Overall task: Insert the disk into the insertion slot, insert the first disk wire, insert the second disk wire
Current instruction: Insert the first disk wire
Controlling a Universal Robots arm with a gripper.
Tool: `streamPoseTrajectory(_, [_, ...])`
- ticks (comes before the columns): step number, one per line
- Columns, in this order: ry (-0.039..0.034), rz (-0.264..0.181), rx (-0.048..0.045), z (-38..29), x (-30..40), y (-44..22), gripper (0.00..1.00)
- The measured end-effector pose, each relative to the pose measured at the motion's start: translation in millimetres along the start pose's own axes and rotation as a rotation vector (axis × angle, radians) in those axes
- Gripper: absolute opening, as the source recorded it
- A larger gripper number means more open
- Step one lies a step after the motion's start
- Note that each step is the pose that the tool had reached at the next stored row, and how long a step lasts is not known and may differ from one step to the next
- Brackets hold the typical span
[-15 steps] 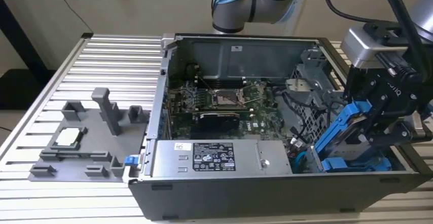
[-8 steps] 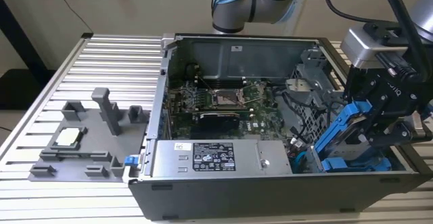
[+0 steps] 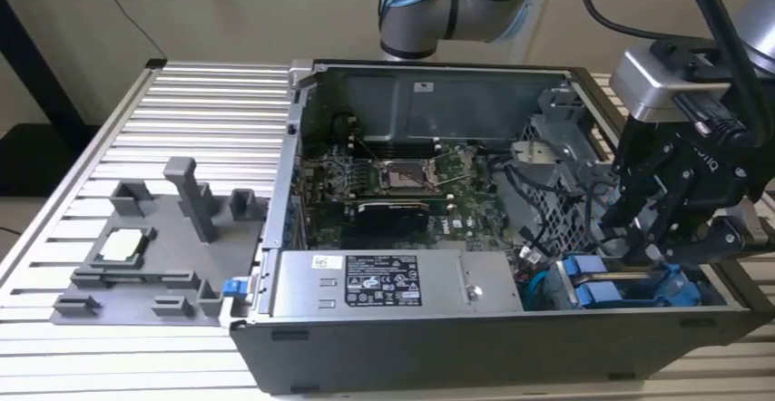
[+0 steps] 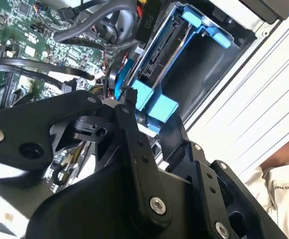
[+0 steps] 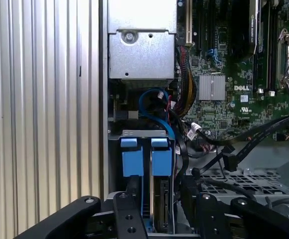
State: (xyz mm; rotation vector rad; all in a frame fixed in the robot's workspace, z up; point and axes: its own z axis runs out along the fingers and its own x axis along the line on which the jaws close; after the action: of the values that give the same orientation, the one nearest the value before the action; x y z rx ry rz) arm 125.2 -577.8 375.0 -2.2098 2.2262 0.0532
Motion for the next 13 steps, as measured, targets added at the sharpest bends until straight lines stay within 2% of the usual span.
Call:
streamPoseTrajectory(3, [0.0006, 0.000, 0.0000, -0.9, 0.0, 0.0, 0.47])
streamPoseTrajectory(8, [0.0072, -0.001, 0.0000, -9.8, -0.8, 0.2, 0.47])
streamPoseTrajectory(10, [0.0072, -0.001, 0.0005, -10.7, -1.3, 0.2, 0.47])
streamPoseTrajectory(11, [0.0057, -0.001, 0.0028, -10.7, -1.3, 0.2, 0.47])
streamPoseTrajectory(13, [-0.0130, -0.002, 0.0245, -10.8, -1.4, 0.4, 0.47])
